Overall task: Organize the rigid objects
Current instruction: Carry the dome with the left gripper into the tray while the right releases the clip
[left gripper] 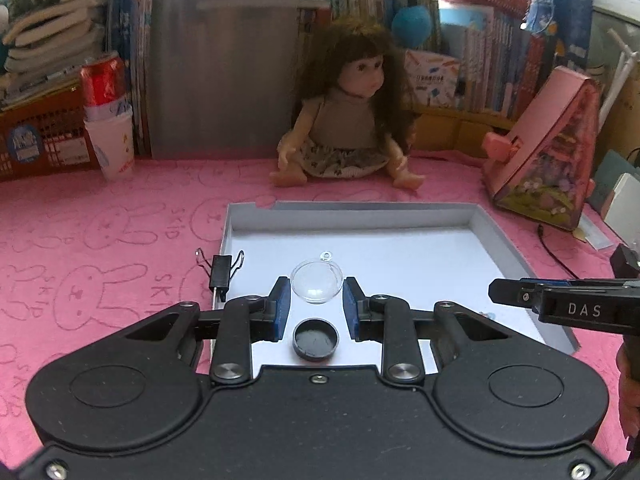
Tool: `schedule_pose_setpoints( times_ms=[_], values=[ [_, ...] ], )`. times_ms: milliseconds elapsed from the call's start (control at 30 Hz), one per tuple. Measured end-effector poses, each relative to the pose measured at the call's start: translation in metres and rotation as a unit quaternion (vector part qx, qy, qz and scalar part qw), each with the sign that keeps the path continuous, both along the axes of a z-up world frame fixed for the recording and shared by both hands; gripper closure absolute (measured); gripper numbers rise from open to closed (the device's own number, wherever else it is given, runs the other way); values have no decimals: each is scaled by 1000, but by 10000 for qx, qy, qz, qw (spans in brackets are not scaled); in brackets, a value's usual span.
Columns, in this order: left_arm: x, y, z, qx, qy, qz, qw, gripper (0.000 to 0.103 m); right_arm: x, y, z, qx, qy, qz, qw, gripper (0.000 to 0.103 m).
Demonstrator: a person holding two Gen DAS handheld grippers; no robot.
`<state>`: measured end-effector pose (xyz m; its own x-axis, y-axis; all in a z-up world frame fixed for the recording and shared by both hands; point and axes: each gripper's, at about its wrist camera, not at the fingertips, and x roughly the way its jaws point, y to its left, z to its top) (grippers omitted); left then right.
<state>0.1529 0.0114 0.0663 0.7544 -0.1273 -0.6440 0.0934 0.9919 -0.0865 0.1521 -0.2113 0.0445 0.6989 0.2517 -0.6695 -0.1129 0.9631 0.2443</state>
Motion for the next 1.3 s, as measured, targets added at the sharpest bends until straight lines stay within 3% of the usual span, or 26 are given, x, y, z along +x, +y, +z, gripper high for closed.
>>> schedule_pose_setpoints(
  times_ms=[333,733,1300],
  values=[
    [29,-4,-25,199,243,131,9994,77,25,14,-14,-283,234,-6,9993,59],
    [40,-7,-38,328,260,199,9989,77,32,28,-22,-707,181,24,9973,59],
    [50,-10,-53,411,405,141,9982,77,35,34,-32,-926,257,84,9953,59]
  ],
)
